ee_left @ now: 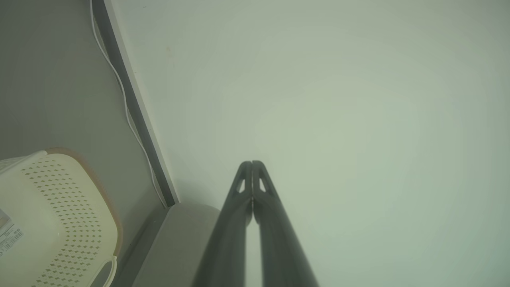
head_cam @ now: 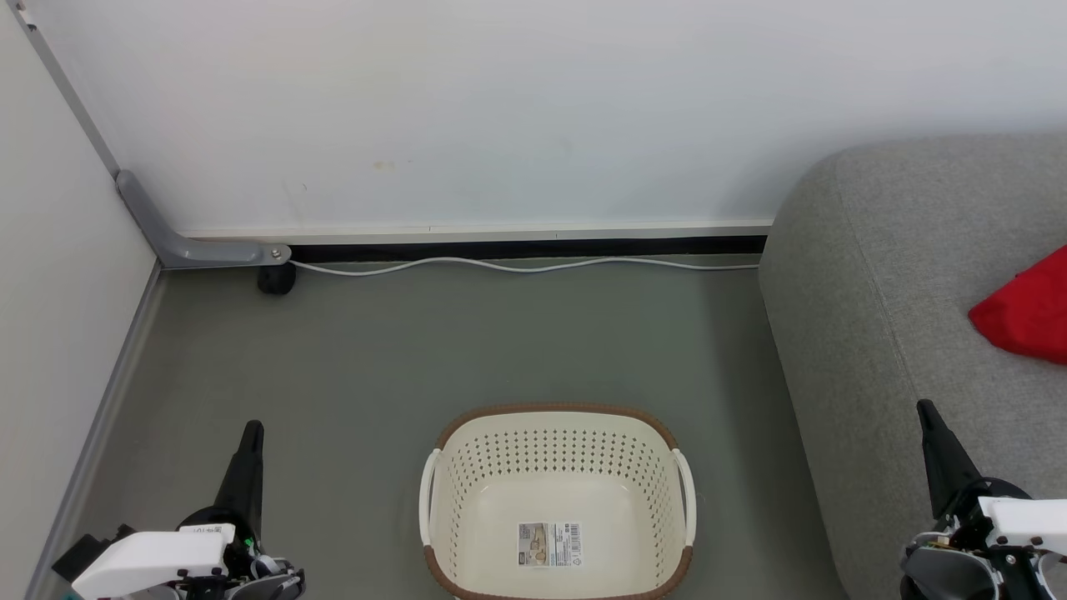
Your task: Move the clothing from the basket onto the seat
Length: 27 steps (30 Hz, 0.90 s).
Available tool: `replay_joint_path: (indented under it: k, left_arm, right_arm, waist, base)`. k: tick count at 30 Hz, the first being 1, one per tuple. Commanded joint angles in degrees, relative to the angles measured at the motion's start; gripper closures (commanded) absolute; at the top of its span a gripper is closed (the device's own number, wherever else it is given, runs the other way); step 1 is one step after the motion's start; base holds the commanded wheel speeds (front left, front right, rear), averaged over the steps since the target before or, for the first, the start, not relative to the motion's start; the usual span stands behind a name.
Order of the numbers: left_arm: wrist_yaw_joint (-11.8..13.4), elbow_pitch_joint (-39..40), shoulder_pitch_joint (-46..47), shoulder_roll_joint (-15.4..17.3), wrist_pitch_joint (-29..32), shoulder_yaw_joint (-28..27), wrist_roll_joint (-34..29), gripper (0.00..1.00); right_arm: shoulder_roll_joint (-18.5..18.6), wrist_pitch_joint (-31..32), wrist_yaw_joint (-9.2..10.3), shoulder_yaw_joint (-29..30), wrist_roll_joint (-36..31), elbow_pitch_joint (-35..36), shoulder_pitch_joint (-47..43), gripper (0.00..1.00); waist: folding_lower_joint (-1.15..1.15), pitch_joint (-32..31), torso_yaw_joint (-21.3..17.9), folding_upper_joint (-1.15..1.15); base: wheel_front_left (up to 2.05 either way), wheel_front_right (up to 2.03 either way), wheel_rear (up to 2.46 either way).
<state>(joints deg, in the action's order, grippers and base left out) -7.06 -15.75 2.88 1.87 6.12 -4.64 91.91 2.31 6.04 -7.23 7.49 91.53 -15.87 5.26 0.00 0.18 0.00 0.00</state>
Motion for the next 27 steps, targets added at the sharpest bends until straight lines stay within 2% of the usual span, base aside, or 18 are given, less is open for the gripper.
replay_joint_path:
  k: [1,27]
  left_arm:
    - [-0.43,1.70,3.31,1.00,0.36,-1.88,0.26,1.00]
    - [-0.43,1.70,3.31,1.00,0.36,-1.87,0.26,1.00]
  right_arm:
    - [0.56,0.45,-0.25,-0.96,0.63,1.85,0.92,1.00]
    - [0.56,0.45,-0.25,-0.97,0.63,1.85,0.92,1.00]
  waist:
    - [0.00,0.00,0.00,0.00]
    - [0.00,0.00,0.00,0.00]
  base:
    - [0.00,0.00,0.00]
    - [0.00,0.00,0.00]
